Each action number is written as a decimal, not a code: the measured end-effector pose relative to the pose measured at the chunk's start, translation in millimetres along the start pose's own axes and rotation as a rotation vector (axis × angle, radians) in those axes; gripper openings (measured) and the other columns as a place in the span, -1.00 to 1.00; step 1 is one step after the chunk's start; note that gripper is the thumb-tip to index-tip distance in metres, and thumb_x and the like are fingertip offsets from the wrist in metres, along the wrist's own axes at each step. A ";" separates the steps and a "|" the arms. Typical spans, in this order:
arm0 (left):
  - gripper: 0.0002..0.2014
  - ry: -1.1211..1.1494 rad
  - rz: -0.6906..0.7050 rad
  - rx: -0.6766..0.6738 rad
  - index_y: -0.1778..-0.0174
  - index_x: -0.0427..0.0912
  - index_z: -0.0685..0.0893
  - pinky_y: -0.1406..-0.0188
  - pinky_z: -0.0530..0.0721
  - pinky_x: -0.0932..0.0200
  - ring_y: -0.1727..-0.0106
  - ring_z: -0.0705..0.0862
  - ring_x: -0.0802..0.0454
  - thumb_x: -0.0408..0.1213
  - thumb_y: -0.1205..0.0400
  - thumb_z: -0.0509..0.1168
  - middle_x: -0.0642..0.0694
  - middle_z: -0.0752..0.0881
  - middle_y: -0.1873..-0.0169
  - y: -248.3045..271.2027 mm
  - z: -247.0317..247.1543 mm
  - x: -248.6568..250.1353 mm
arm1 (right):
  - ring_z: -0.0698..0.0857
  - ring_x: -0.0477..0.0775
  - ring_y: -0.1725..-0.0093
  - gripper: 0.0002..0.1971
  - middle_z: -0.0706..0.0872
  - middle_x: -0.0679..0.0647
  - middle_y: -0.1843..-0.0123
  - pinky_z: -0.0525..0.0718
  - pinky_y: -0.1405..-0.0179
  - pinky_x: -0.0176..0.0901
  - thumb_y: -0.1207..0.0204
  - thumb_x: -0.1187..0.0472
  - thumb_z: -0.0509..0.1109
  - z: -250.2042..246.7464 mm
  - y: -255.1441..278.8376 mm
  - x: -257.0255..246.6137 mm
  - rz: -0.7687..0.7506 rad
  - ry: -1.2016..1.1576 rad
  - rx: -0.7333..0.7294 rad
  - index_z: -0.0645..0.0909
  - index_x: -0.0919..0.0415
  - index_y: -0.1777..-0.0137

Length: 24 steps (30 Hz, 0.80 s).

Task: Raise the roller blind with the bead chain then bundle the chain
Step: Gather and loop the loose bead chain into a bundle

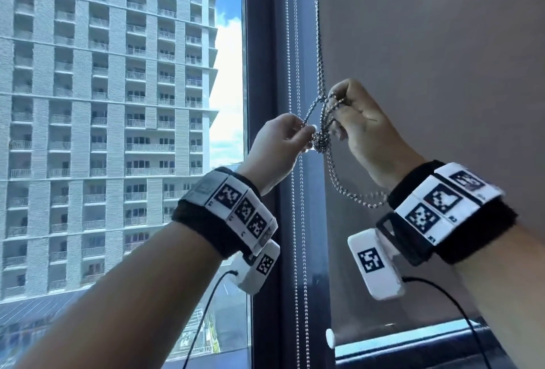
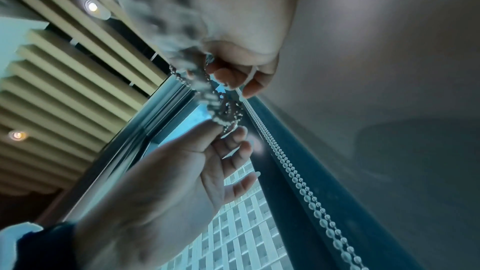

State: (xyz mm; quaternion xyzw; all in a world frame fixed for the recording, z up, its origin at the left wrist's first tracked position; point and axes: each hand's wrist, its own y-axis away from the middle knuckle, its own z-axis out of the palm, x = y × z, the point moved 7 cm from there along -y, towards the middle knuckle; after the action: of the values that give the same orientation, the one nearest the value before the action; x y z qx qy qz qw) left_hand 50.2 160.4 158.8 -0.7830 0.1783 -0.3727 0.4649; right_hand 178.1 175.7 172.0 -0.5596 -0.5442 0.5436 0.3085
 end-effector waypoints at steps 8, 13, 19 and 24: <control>-0.84 0.045 -0.050 0.031 0.12 -0.25 0.61 0.04 0.68 0.10 0.25 0.68 0.04 -0.24 -0.68 0.25 -0.07 0.73 0.31 0.2 -3.9 -19.8 | 0.27 0.08 0.35 -0.60 0.30 -0.12 0.47 0.47 0.11 0.15 -0.54 -0.23 0.18 8.8 36.7 15.8 0.162 -0.043 -0.074 0.49 -0.02 0.41; -0.84 0.063 -0.060 0.035 0.19 -0.16 0.58 0.00 0.67 0.06 0.21 0.68 0.02 -0.22 -0.68 0.24 -0.05 0.72 0.32 1.3 -4.7 -24.9 | 0.33 0.08 0.34 -0.72 0.34 0.07 0.42 0.43 0.04 0.07 -0.49 0.13 0.23 11.6 74.9 33.9 0.170 -0.134 -0.110 0.38 0.25 0.40; -0.83 0.085 -0.105 0.049 0.22 -0.13 0.56 0.14 0.65 0.20 0.24 0.67 0.03 -0.23 -0.69 0.23 -0.03 0.69 0.33 3.5 -7.6 -36.7 | 0.32 -0.15 0.45 -0.60 0.33 -0.11 0.49 0.33 0.42 -0.38 -0.38 -0.06 0.31 21.6 116.0 44.7 0.141 -0.054 -0.158 0.33 0.18 0.51; -0.85 0.168 -0.112 -0.005 0.21 -0.16 0.59 0.22 0.59 0.36 0.30 0.63 0.13 -0.26 -0.68 0.25 -0.02 0.68 0.33 7.5 1.1 -36.5 | 0.22 -0.21 0.53 -0.48 0.26 -0.14 0.59 0.22 0.51 -0.29 -0.45 -0.28 0.25 48.6 147.8 69.4 0.213 0.039 -0.259 0.29 0.09 0.52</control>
State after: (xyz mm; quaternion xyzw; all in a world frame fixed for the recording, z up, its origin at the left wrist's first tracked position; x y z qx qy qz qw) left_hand 27.5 180.2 136.7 -0.7589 0.1734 -0.4620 0.4249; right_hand 159.9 197.2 3.9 -0.6598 -0.5412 0.4874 0.1850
